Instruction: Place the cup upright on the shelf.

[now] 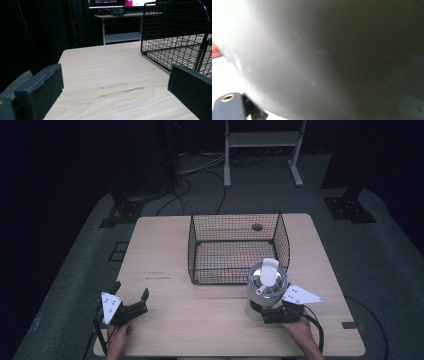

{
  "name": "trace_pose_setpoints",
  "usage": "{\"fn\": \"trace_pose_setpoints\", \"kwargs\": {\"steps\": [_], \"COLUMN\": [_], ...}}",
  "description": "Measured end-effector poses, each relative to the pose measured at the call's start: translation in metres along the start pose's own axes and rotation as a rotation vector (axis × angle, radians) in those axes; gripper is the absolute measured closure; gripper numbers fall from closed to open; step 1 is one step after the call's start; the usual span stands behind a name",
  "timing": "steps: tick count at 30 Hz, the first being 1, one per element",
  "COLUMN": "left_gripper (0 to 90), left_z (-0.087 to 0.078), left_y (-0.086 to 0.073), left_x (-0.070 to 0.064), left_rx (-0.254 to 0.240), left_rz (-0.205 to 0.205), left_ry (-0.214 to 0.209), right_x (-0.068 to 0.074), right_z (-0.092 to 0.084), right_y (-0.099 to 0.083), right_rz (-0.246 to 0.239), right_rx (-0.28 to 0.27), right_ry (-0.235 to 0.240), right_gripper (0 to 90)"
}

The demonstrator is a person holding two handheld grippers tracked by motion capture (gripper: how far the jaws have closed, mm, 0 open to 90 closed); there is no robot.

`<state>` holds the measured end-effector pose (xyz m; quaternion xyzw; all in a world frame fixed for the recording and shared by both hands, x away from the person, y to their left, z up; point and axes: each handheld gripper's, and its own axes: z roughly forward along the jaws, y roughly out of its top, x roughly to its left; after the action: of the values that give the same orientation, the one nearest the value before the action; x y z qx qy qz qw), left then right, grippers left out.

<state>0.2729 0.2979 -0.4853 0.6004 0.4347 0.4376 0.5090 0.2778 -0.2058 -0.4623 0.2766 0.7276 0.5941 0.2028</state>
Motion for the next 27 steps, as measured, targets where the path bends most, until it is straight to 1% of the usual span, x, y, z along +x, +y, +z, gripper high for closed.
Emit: {"fn": "trace_pose_setpoints", "kwargs": {"steps": [5, 10, 11, 12, 13, 15, 16, 17, 18, 19, 20, 21, 22, 24, 27], "left_gripper": [0.0, 0.0, 0.0, 0.0, 0.0, 0.0, 0.0, 0.0, 0.0, 0.0, 0.0, 0.0, 0.0, 0.0, 0.0], "left_z": [0.000, 0.000, 0.000, 0.000, 0.000, 0.000, 0.000, 0.000, 0.001, 0.001, 0.001, 0.001, 0.001, 0.001, 0.000], "left_y": [0.000, 0.000, 0.000, 0.000, 0.000, 0.000, 0.000, 0.000, 0.000, 0.000, 0.000, 0.000, 0.000, 0.000, 0.000], "left_x": [0.000, 0.000, 0.001, 0.001, 0.001, 0.001, 0.001, 0.001, 0.001, 0.001, 0.001, 0.000, 0.000, 0.000, 0.001], "left_rx": [0.001, 0.001, 0.000, 0.000, 0.000, 0.000, 0.000, -0.001, -0.002, -0.002, -0.002, -0.001, -0.001, -0.004, -0.002], "left_rz": [-0.001, -0.001, -0.003, -0.003, -0.004, -0.005, -0.005, -0.005, -0.005, -0.004, -0.004, -0.004, -0.005, -0.007, -0.004], "left_ry": [0.001, 0.000, -0.001, -0.001, -0.001, -0.001, -0.001, -0.002, -0.002, -0.002, -0.003, -0.001, -0.001, -0.003, -0.004], "right_x": [-0.003, -0.008, -0.009, -0.009, -0.010, -0.011, -0.011, -0.011, -0.011, -0.011, -0.012, -0.012, -0.012, -0.013, -0.014], "right_z": [-0.006, -0.013, -0.015, -0.015, -0.016, -0.017, -0.017, -0.017, -0.017, -0.016, -0.016, -0.014, -0.014, -0.011, -0.007], "right_y": [0.001, 0.010, 0.016, 0.016, 0.023, 0.027, 0.031, 0.038, 0.038, 0.042, 0.047, 0.056, 0.056, 0.063, 0.073], "right_rz": [0.021, 0.035, 0.031, 0.031, 0.029, 0.023, 0.022, 0.010, 0.010, 0.007, 0.002, -0.002, -0.002, -0.007, -0.020], "right_rx": [-0.013, -0.029, -0.032, -0.032, -0.037, -0.040, -0.039, -0.042, -0.042, -0.045, -0.045, -0.055, -0.055, -0.061, -0.063], "right_ry": [0.014, 0.025, 0.026, 0.026, 0.033, 0.037, 0.040, 0.049, 0.049, 0.054, 0.059, 0.071, 0.071, 0.082, 0.083], "right_gripper": [9.5, 9.5, 9.5, 9.5, 9.5, 9.5, 9.5, 9.5, 9.5, 9.5, 9.5, 9.5, 9.5, 9.5, 9.5]}}
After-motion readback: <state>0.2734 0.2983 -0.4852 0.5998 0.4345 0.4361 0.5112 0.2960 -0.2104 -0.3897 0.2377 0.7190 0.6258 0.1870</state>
